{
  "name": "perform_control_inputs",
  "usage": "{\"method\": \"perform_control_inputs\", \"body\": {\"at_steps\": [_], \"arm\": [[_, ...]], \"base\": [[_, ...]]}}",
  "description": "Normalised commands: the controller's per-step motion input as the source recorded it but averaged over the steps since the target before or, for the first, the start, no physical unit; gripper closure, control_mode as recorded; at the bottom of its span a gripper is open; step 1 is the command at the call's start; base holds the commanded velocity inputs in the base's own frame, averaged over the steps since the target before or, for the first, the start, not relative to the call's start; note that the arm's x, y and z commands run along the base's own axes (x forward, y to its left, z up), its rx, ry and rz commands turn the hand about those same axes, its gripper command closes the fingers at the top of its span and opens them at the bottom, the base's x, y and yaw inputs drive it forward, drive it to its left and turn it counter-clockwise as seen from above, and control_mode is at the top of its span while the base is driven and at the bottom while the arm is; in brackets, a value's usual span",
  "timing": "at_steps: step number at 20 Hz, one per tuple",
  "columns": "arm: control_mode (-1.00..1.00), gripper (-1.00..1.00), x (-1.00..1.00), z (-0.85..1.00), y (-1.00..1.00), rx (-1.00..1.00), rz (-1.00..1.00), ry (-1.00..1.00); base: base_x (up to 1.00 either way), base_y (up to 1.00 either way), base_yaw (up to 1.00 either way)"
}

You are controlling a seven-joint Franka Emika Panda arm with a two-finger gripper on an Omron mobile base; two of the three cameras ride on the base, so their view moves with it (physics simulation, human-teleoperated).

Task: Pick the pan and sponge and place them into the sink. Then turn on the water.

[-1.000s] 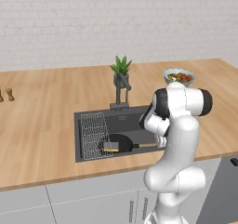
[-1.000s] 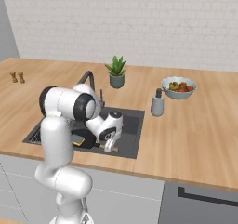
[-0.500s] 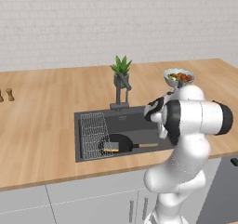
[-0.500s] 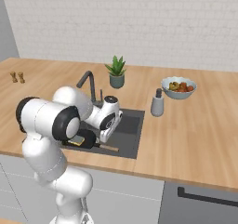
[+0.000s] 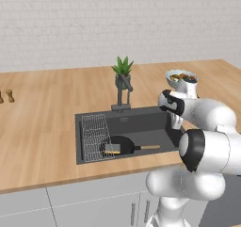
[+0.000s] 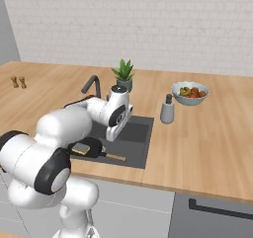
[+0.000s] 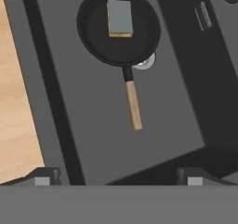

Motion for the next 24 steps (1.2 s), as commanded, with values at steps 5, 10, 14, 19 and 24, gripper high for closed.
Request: {"method": "perform_control_inputs", "body": {"at_steps": [5,10,14,19,24], "arm": [[-1.0,-1.0,-0.39,0.8,-0.01,0.0,0.0,-0.02],[-1.0,-1.0,-0.38,0.61,0.0,0.0,-0.03,-0.02],[-1.0,-1.0,-0.54,0.56,0.0,0.0,-0.08,-0.17],[-1.0,-1.0,-0.5,0.47,-0.08,0.04,-0.06,-0.04],[-1.0,-1.0,-0.53,0.54,-0.19,0.06,-0.04,-0.09]], "base": [[0.0,0.0,0.0],[0.0,0.0,0.0],[0.0,0.0,0.0],[0.0,0.0,0.0],[0.0,0.0,0.0]]}}
